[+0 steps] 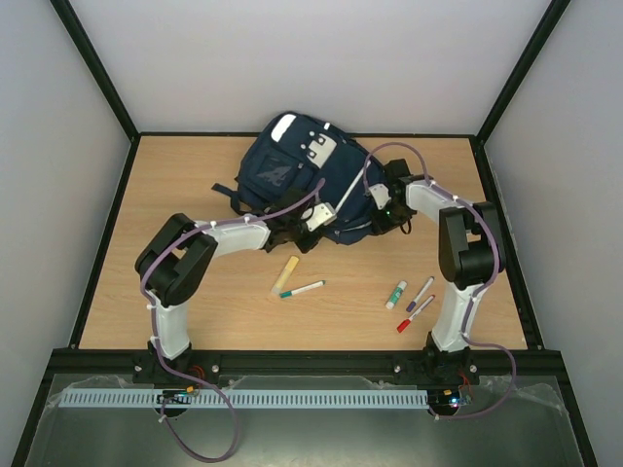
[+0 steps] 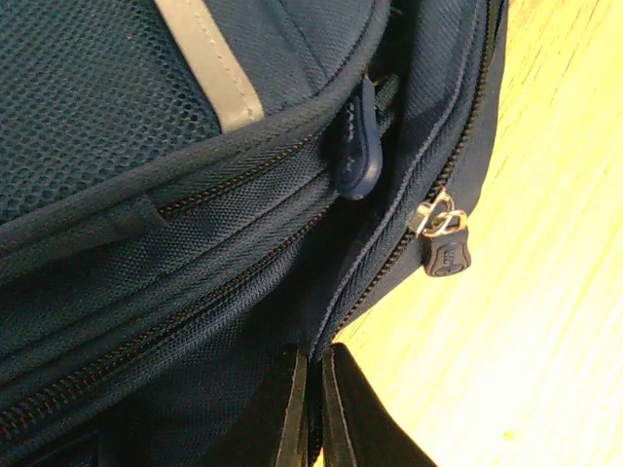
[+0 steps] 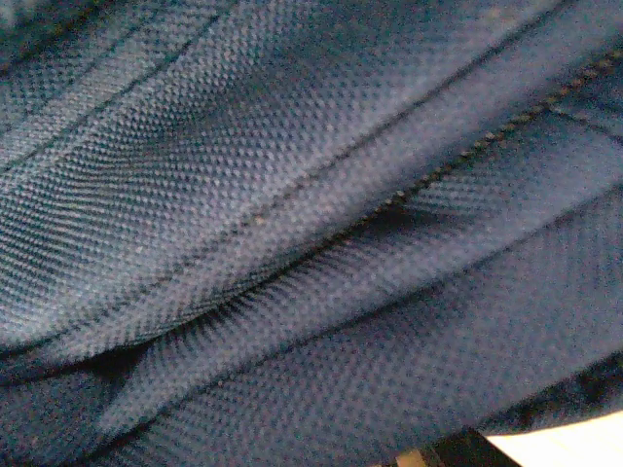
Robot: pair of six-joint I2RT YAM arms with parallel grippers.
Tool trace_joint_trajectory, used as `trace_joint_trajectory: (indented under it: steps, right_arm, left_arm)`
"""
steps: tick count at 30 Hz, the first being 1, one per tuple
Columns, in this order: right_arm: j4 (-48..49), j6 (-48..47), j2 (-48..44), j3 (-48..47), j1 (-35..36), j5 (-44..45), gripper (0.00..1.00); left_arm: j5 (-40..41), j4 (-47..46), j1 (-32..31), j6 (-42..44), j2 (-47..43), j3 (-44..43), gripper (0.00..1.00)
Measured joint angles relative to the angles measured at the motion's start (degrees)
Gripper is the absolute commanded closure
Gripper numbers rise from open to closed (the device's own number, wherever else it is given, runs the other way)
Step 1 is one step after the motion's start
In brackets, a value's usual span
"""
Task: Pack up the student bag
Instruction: Zip the student bag at the center of the board.
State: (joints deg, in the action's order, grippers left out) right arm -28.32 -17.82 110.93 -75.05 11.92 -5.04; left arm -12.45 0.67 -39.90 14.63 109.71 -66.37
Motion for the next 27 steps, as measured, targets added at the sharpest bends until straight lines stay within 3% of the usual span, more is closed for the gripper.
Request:
trace_joint_trajectory:
  steps: [5,10,17,27]
  right_arm:
    - [1.66,1.77,-1.86,1.09,-0.48,1.09,0.57]
    - [4.24,3.63,-12.09,7.04,-0.46,0.66,0.54]
    - [5.16,5.92,-24.76,14.08,0.17,-6.29,0.62]
    - [7.13,8.02,-24.37,18.86,4.63,-14.19,0.68]
  left_arm:
    - [-1.62,-2.05,0.0,-7.91,1.57,-0.24,0.98]
    - [-4.26,-4.33,-0.26,-13.14,4.52,-1.22,0.98]
    - [-8.13,-7.72,-1.2,-17.59,4.61,-1.29,0.98]
    - [-11.52,-9.38,-1.29,-22.36,5.46,-2.4,0.97]
